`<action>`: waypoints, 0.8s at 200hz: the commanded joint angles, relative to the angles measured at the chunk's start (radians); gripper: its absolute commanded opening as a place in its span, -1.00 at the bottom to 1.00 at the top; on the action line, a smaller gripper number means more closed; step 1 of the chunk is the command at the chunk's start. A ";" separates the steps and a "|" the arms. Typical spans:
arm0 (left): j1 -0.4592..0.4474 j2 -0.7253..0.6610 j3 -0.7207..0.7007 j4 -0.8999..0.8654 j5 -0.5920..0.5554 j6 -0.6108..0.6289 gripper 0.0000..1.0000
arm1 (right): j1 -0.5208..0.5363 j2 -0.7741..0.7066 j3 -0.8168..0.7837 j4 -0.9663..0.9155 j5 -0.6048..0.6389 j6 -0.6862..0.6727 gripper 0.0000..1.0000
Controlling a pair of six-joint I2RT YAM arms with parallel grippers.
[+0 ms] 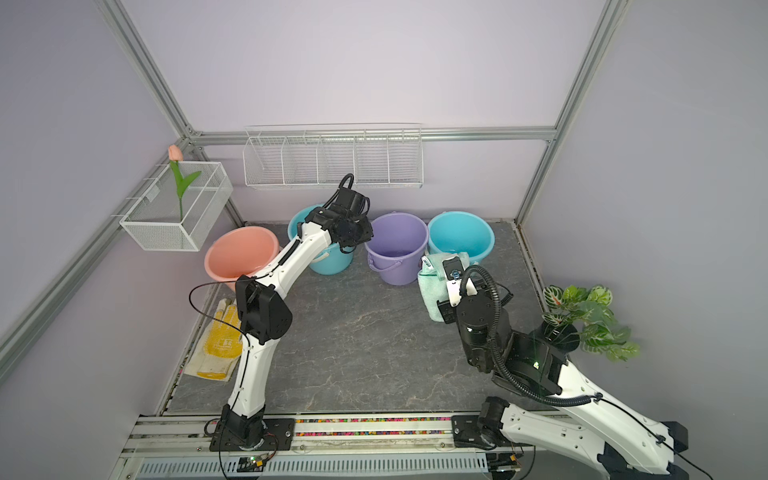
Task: Wipe the inside of the bucket with a cloth
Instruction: Place the bucket at the center of the board.
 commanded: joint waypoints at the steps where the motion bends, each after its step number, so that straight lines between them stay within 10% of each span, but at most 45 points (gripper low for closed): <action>1: 0.002 -0.038 0.038 -0.012 -0.020 0.002 -0.46 | -0.016 0.011 0.031 -0.044 0.048 0.006 -0.80; 87: -0.049 -0.171 -0.009 -0.002 -0.018 -0.019 -0.44 | -0.349 0.044 0.082 -0.170 -0.209 0.124 -0.81; 160: -0.232 -0.098 0.030 0.220 0.138 -0.093 -0.33 | -0.416 -0.008 0.082 -0.192 -0.227 0.112 -0.81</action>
